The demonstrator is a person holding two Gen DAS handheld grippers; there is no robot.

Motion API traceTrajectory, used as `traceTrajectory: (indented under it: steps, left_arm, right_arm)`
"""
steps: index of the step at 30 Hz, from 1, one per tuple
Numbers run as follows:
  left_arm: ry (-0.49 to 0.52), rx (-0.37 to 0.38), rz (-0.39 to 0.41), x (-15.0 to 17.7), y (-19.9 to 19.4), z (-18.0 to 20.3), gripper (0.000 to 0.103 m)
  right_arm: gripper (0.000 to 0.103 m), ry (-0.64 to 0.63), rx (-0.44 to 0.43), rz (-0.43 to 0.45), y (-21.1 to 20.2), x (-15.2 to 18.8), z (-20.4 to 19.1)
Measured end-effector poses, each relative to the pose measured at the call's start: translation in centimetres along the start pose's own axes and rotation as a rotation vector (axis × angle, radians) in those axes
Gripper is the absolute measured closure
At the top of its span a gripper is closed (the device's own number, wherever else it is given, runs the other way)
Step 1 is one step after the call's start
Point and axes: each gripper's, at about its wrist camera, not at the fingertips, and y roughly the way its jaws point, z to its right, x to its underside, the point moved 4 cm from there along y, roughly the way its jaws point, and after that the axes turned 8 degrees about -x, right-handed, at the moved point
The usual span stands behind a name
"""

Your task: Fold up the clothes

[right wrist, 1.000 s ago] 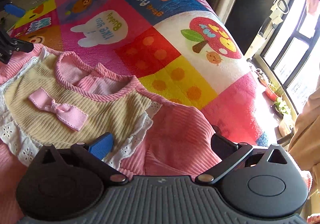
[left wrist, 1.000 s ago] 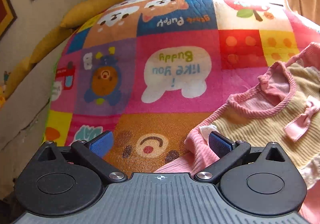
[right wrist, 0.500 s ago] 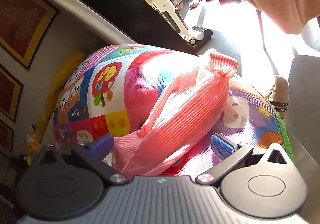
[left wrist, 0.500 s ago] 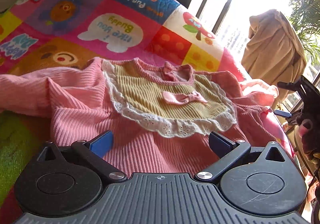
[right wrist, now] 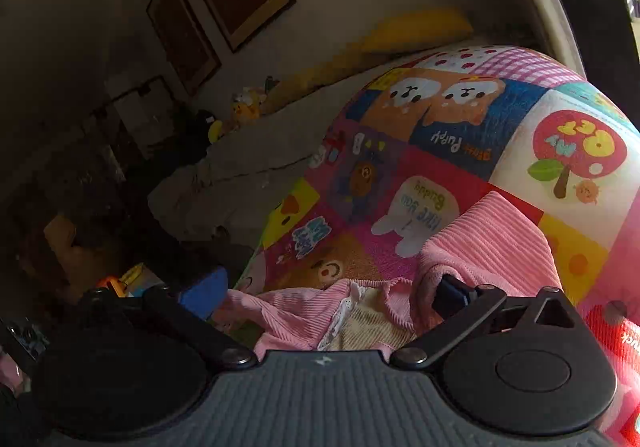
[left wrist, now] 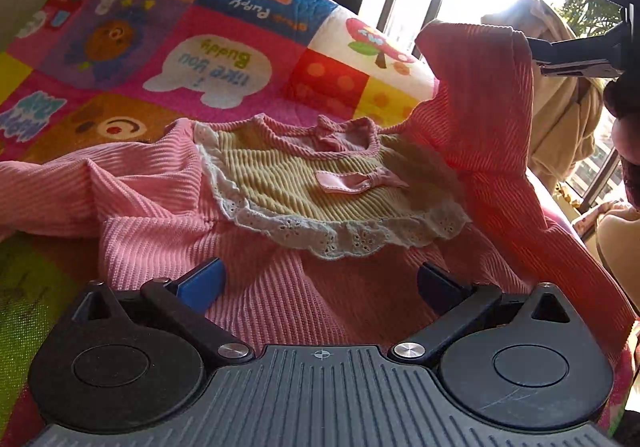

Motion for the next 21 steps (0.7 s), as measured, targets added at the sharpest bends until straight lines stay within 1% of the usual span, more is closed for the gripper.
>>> traceTrajectory:
  steps: [2, 4, 5, 13, 14, 16, 18, 19, 21]
  left_arm:
    - [-0.02, 0.015, 0.005, 0.0, -0.1, -0.4, 0.0]
    - [-0.03, 0.021, 0.008, 0.0, -0.1, -0.5, 0.0]
    - [-0.034, 0.023, 0.009, -0.1, -0.1, -0.5, 0.0]
    - [-0.024, 0.015, 0.011, -0.1, 0.0, -0.3, 0.0]
    - [-0.027, 0.016, 0.012, -0.1, 0.0, -0.4, 0.0]
    - [-0.034, 0.019, 0.015, -0.1, 0.0, -0.5, 0.0]
    - [-0.034, 0.018, 0.016, -0.1, 0.0, -0.4, 0.0]
    - [-0.034, 0.017, 0.016, -0.1, 0.0, -0.4, 0.0]
    - [-0.027, 0.011, 0.015, -0.1, 0.1, -0.3, 0.0]
  right_arm:
    - [0.0, -0.067, 0.069, -0.085, 1.9, 0.6, -1.1]
    - [0.0, -0.06, 0.132, -0.142, 2.6, 1.3, -0.7]
    - [0.0, -0.053, 0.15, -0.158, 2.6, 1.6, -0.6]
    - [0.0, 0.077, 0.027, -0.068, -3.8, 3.6, -0.5]
    - [0.0, 0.102, 0.027, -0.051, -4.6, 3.7, -0.2]
    - [0.0, 0.219, 0.085, 0.019, -5.8, 3.6, 2.0]
    - [0.0, 0.386, 0.127, 0.089, -6.7, 4.0, 5.0]
    - [0.0, 0.474, 0.131, 0.113, -6.7, 4.4, 6.6]
    - [0.0, 0.578, 0.142, 0.128, -5.6, 5.1, 8.7]
